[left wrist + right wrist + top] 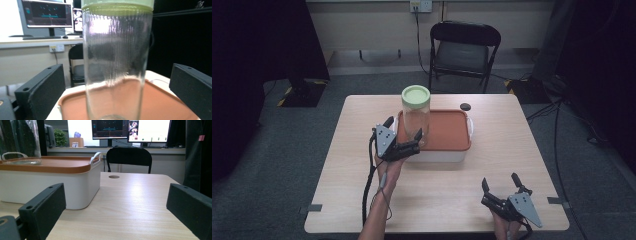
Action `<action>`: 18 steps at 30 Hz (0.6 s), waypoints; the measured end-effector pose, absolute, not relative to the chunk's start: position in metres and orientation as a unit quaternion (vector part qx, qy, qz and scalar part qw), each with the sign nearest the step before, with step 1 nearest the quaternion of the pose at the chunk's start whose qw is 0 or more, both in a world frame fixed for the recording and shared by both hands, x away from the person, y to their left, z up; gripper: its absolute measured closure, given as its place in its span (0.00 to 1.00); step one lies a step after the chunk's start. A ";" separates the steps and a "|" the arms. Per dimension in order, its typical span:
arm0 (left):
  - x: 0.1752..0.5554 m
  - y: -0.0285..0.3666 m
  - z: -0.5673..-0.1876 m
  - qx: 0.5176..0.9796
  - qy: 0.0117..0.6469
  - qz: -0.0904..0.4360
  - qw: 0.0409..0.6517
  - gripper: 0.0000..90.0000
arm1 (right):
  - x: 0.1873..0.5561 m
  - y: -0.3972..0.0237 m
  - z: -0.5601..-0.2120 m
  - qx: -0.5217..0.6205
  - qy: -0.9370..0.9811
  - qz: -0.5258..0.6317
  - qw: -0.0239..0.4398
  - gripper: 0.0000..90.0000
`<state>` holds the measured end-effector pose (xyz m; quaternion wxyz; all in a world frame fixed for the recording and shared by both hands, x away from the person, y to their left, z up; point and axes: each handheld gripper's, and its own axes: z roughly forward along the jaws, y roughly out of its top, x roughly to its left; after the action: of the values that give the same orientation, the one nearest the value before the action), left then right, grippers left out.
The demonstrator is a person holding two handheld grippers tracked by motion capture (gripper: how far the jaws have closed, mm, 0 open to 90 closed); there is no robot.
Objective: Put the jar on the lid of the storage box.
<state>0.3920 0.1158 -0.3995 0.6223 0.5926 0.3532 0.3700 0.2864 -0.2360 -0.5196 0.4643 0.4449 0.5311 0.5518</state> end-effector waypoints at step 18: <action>0.370 0.118 -0.396 0.598 0.335 0.393 0.612 0.00 | 0.286 -0.236 -0.520 0.445 0.531 0.552 0.465 0.02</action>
<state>0.3698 0.1178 -0.3964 0.6123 0.5985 0.3354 0.3931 0.2864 -0.2360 -0.5197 0.4646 0.4454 0.5306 0.5516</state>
